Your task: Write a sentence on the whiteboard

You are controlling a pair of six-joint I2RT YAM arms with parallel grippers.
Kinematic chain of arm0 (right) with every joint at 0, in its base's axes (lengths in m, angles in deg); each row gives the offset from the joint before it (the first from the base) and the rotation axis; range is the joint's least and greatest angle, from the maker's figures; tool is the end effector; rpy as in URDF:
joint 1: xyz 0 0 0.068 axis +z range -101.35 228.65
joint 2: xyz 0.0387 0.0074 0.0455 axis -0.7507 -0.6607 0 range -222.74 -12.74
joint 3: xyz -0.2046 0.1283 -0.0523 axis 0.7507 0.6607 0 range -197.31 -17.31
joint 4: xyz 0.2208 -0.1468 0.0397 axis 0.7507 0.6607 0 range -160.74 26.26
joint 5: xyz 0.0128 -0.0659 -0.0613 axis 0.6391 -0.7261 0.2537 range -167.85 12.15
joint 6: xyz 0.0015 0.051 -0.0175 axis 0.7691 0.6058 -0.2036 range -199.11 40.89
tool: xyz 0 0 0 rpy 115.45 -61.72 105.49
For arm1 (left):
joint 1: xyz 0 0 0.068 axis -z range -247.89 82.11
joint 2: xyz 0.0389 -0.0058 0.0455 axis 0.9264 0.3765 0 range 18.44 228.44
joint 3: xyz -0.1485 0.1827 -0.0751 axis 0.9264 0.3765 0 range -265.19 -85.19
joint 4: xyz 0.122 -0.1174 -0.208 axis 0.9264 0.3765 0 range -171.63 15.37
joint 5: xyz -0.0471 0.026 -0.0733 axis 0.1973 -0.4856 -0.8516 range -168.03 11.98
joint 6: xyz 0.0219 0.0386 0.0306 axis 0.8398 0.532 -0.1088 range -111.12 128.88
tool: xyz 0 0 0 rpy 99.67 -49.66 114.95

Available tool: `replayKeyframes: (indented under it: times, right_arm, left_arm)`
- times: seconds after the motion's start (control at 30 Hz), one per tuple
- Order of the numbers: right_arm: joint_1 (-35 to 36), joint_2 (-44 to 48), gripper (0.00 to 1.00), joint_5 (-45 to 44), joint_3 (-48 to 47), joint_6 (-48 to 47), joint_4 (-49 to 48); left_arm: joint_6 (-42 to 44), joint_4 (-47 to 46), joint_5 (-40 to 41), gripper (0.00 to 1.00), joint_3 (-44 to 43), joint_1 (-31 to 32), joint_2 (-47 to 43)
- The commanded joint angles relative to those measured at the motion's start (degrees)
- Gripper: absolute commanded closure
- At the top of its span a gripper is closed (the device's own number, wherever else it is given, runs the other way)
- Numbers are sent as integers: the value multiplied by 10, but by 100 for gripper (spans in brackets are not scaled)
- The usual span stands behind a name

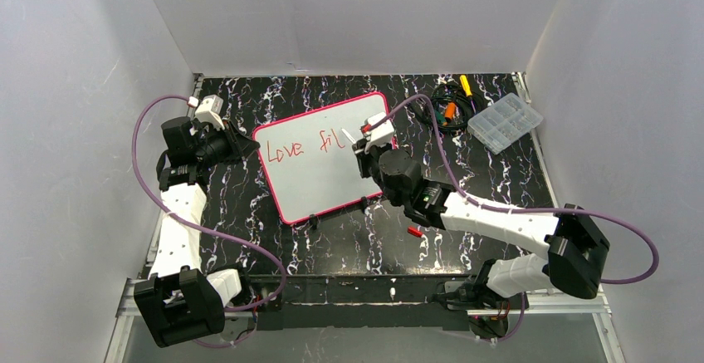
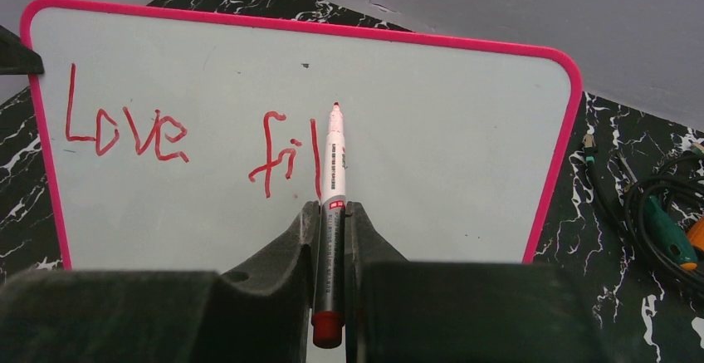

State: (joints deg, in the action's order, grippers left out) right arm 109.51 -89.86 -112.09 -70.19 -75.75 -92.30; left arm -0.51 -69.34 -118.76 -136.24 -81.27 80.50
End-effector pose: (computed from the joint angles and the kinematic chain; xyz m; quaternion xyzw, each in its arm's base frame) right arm 0.1758 0.2741 0.2912 -0.1544 0.7039 0.1703 0.6721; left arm 0.2588 0.0378 0.2940 0.0329 0.8055 -0.2726 0.5251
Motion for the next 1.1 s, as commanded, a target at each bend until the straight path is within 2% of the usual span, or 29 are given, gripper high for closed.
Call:
replayKeyframes:
  times: [0.0, 0.37, 1.07]
  right_arm:
    - [-4, -24, 99, -9, -34, -22, -43]
    - [-5, -30, 99, -16, -17, -8, -25]
    - [0, 18, 99, -8, 59, 65, 29]
  left_arm:
    - [6, 12, -7, 97, 2, 0, -10]
    - [6, 12, -8, 97, 2, 0, -9]
    - [5, 12, -8, 97, 2, 0, -12]
